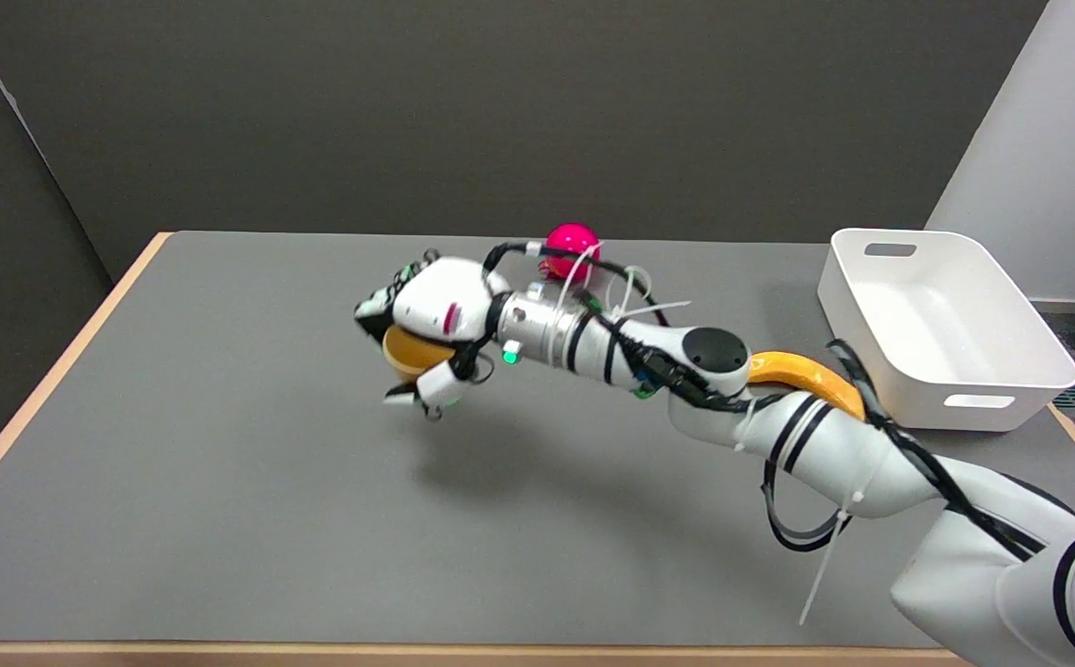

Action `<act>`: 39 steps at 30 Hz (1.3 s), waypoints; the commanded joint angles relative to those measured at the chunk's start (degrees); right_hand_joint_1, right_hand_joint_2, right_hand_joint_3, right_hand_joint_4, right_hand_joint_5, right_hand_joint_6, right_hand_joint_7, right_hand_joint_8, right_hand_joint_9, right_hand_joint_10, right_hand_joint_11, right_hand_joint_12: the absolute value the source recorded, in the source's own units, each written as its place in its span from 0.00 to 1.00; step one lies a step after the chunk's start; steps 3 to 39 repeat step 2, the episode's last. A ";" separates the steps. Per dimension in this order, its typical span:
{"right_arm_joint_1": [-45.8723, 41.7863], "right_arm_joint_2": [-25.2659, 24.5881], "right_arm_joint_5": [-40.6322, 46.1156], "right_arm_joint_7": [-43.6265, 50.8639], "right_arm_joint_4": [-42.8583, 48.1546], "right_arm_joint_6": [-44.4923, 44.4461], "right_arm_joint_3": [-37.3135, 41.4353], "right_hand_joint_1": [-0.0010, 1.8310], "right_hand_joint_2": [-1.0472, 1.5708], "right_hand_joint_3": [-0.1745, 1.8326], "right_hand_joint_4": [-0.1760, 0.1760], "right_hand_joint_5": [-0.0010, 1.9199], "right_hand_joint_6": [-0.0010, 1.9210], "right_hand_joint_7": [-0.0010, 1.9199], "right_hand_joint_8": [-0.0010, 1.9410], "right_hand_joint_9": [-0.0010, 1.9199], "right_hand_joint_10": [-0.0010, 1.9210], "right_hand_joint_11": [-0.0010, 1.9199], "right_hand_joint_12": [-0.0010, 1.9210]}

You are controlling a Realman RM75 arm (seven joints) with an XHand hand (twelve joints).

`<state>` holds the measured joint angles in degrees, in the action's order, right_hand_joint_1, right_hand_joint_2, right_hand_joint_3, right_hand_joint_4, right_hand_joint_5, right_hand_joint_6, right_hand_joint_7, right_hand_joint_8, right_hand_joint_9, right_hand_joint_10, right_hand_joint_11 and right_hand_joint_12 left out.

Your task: Pick up the yellow cup.

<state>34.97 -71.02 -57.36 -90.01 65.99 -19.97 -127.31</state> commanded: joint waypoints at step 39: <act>1.26 8.32 -4.73 0.10 8.58 4.62 13.23 0.45 0.81 0.46 0.42 0.28 1.00 0.36 1.00 0.57 1.00 0.25 1.00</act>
